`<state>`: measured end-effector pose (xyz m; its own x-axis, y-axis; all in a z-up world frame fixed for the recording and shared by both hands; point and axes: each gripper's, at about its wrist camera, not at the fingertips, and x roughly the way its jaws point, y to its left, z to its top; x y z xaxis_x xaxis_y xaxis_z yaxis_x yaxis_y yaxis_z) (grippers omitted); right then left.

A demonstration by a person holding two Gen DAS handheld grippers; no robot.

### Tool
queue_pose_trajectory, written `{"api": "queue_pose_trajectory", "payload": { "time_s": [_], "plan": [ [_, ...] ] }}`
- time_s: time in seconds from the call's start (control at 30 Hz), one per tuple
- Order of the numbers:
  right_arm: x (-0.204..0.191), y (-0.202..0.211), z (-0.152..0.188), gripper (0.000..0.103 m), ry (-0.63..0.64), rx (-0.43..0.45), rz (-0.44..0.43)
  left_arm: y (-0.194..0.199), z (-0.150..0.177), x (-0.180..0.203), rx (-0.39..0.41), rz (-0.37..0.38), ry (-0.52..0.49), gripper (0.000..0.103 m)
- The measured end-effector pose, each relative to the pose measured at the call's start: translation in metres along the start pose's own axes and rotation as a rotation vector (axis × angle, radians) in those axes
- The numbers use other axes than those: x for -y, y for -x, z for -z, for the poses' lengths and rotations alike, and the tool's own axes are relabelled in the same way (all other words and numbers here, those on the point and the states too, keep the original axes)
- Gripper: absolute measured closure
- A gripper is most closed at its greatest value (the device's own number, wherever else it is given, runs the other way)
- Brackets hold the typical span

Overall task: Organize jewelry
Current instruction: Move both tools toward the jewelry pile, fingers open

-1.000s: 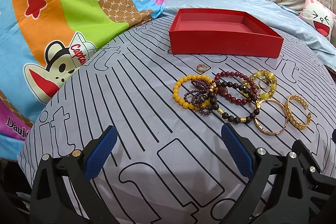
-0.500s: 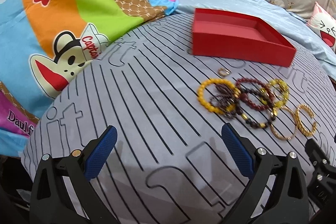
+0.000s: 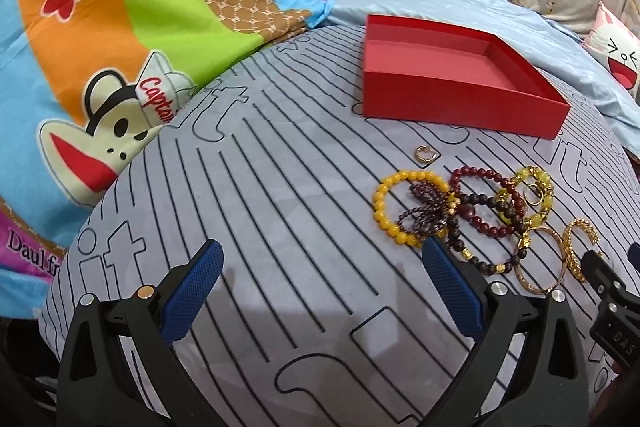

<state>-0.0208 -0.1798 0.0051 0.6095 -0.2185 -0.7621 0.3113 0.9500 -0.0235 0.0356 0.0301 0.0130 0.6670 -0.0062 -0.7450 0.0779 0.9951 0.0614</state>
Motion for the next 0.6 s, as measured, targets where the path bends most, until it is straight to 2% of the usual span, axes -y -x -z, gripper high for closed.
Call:
{"api": "queue_pose_trajectory", "payload": {
  "time_s": [0.27,0.53,0.6],
  "plan": [
    [0.000,-0.014,-0.003,0.029,0.002,-0.028,-0.027,-0.007,-0.005,0.008,-0.010,0.012,-0.018,0.008],
    [-0.004,-0.022,-0.007,0.033,0.011,-0.042,-0.052,-0.012,-0.005,0.013,-0.018,0.023,-0.031,0.008],
    [-0.005,-0.024,-0.006,0.037,0.015,-0.050,-0.060,-0.014,-0.005,0.012,-0.019,0.019,-0.030,0.008]
  ]
}}
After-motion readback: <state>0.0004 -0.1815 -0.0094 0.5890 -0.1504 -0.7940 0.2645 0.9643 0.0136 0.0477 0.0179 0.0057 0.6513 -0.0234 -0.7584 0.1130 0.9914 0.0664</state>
